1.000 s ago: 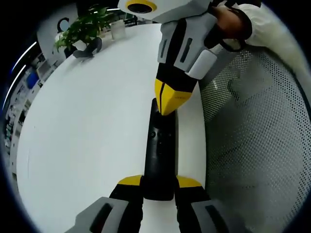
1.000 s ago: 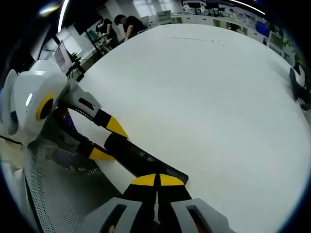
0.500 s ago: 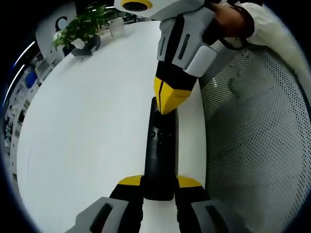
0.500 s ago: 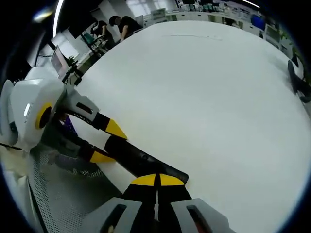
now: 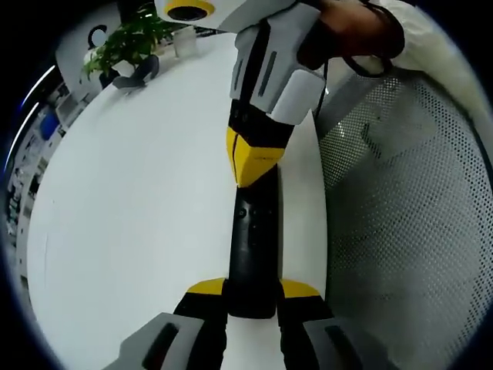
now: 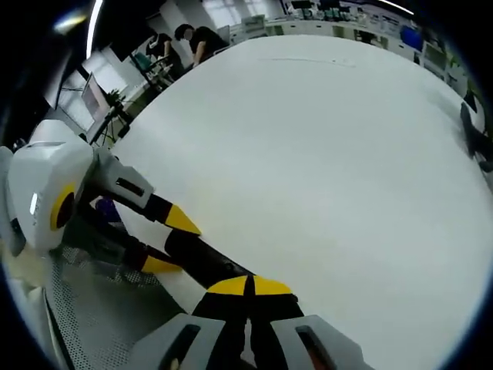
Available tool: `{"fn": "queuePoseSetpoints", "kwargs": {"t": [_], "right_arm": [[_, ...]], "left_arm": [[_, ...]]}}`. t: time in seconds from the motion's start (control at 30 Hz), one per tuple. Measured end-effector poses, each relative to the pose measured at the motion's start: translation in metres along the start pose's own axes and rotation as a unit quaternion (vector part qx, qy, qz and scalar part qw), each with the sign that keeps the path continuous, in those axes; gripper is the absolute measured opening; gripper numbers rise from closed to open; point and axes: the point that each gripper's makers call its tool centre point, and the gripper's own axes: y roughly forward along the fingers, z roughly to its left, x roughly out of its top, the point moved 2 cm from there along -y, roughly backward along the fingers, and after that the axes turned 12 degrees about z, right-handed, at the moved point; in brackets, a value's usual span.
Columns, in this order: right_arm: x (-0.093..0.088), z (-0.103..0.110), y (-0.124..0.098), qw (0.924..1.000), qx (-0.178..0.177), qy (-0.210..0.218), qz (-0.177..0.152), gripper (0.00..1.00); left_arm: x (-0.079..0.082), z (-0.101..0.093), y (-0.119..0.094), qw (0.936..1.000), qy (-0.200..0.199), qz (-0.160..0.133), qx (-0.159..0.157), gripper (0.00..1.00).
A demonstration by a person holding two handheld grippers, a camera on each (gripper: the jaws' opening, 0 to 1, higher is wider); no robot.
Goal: Press the specified remote control buttons in sequence, fully releasing each button before pressing the next.
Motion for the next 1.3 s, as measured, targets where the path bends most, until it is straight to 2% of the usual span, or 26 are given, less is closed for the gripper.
{"fn": "queuePoseSetpoints", "kwargs": {"t": [0.33, 0.5, 0.67, 0.9, 1.1, 1.3], "right_arm": [[-0.0006, 0.0032, 0.0022, 0.9998, 0.000, -0.010, 0.014, 0.00], [-0.0005, 0.0047, 0.0046, 0.9977, -0.033, -0.056, 0.019, 0.00], [-0.0008, 0.0031, 0.0047, 0.9978, -0.039, -0.053, 0.007, 0.00], [-0.0003, 0.0014, 0.0044, 0.9990, -0.025, -0.035, 0.007, 0.00], [-0.0004, 0.0026, 0.0051, 0.9982, -0.034, -0.050, 0.001, 0.00], [-0.0001, 0.0013, 0.0040, 0.9993, -0.022, -0.030, -0.008, 0.00]], "left_arm": [[-0.0002, 0.0000, -0.0005, 1.0000, -0.001, -0.001, -0.002, 0.23], [-0.0001, 0.0002, -0.0008, 1.0000, -0.001, 0.001, -0.003, 0.22], [-0.0002, 0.0004, -0.0008, 1.0000, 0.000, 0.000, -0.004, 0.22], [-0.0002, 0.0005, -0.0008, 1.0000, -0.003, -0.001, -0.004, 0.22], [-0.0001, 0.0005, -0.0007, 1.0000, -0.004, 0.000, -0.003, 0.22], [-0.0004, 0.0003, -0.0008, 1.0000, -0.007, -0.002, -0.002, 0.22]]}}
